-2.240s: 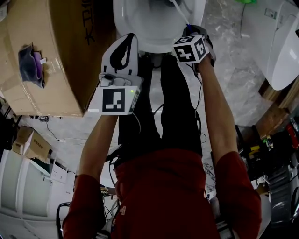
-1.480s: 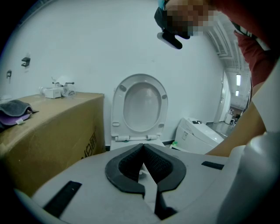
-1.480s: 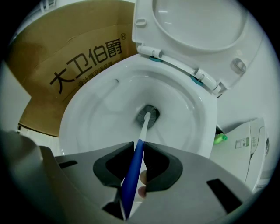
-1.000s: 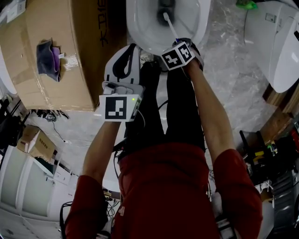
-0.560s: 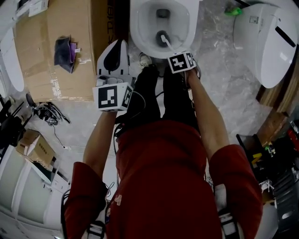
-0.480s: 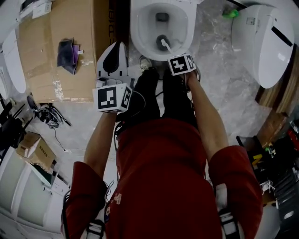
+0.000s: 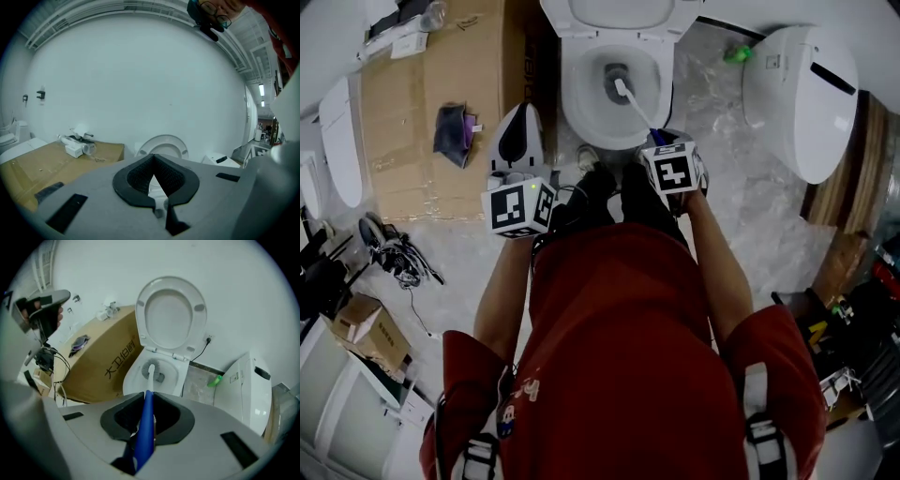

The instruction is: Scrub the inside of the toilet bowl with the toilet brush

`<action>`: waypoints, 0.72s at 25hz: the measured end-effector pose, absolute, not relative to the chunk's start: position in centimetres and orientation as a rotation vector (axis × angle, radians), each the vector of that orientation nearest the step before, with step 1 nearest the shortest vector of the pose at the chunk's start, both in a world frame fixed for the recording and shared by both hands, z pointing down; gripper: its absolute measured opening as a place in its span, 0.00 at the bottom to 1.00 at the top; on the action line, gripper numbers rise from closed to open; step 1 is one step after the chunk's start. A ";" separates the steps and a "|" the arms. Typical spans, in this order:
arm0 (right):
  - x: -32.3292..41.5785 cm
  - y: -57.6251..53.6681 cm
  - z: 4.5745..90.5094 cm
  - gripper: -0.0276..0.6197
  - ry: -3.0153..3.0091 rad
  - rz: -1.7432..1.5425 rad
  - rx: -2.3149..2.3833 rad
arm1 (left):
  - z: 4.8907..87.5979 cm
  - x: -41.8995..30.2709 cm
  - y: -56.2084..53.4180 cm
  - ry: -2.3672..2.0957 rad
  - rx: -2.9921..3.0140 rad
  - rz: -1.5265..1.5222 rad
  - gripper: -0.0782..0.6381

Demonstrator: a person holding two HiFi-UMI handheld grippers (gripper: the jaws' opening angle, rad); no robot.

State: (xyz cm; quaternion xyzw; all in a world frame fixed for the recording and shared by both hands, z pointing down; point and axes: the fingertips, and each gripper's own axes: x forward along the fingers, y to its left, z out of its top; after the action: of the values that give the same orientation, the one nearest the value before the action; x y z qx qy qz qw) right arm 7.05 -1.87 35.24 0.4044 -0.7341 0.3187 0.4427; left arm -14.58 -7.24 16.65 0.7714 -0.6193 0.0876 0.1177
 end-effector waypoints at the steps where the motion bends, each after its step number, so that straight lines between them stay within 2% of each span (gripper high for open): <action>1: 7.4 -1.9 33.5 0.14 -1.839 0.775 1.034 | 15.9 -14.7 -7.3 -1.817 2.255 0.245 0.13; 13: 10.5 -3.8 13.8 0.14 -2.111 0.479 1.506 | 6.8 -12.2 -7.8 -1.754 2.406 0.148 0.13; 18: 10.9 -5.6 6.2 0.14 -2.239 0.227 1.744 | 3.7 -10.5 -8.3 -1.753 2.519 0.135 0.13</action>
State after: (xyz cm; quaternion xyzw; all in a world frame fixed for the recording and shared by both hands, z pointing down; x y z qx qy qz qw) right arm 10.94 -5.63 6.22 0.6058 -0.7779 0.0787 0.1469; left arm -10.55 -8.29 3.71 0.8195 -0.5704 0.0439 0.0347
